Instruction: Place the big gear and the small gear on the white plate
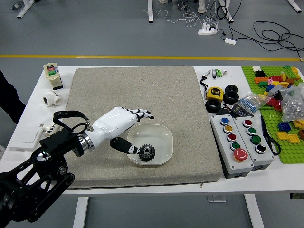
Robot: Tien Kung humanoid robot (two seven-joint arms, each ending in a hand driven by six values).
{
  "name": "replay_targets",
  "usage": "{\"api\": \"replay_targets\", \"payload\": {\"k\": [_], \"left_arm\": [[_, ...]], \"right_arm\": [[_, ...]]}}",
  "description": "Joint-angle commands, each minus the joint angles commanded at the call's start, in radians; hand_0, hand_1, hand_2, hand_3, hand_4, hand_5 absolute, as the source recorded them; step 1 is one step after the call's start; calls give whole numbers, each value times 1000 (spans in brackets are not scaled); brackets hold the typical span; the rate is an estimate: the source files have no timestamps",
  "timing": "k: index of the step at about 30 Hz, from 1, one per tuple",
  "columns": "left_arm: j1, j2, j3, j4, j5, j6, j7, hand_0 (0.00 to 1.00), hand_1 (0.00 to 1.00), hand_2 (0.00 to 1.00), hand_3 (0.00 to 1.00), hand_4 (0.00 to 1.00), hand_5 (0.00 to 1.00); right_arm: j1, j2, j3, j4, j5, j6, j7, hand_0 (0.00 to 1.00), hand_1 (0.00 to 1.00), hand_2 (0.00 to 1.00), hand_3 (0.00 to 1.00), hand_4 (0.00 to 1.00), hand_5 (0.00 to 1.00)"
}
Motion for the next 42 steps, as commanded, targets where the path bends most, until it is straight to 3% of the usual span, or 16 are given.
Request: {"api": "replay_targets", "payload": {"k": [2,3,8,9,14,15,18,26,33,42], "left_arm": [[-23,5,-6,28,0,21,-3,500,686,885,852,998,334],[-43,11,-1,52,0,37,-6,487,676,832,744,821,210],[-112,28,47,160,0,75,-18,487,676,832,744,821,210],[-122,29,58,184,0,80,-20,465,657,805,660,746,176],[-162,24,102,280,0,107,-28,465,657,805,660,746,176],[-168,22,109,299,0,112,-30,445,620,782,643,677,136],[-177,17,115,339,0,113,-32,445,620,782,643,677,136],[-179,13,114,387,0,96,-31,442,619,780,639,666,129],[-171,17,111,380,0,64,-26,447,619,788,642,669,112],[-171,14,116,401,0,59,-29,451,627,791,646,677,113]], "right_arm": [[2,0,-3,0,3,0,0,602,608,697,556,753,659],[4,0,-4,0,6,-1,0,602,608,697,556,753,659],[10,-1,-11,0,14,-2,-1,602,608,697,556,753,659],[12,-1,-13,0,16,-3,-1,602,608,697,555,752,660],[17,-1,-17,0,20,-4,-1,602,608,697,555,752,660],[18,-1,-18,0,20,-4,-1,602,608,698,555,753,660],[20,-1,-18,0,19,-3,-1,602,608,698,555,753,660],[24,-1,-19,0,20,-3,-1,602,608,697,556,753,660],[24,-2,-15,0,16,-2,-1,602,609,697,555,753,662],[25,-2,-13,0,14,-1,-1,602,609,697,555,752,662]]}}
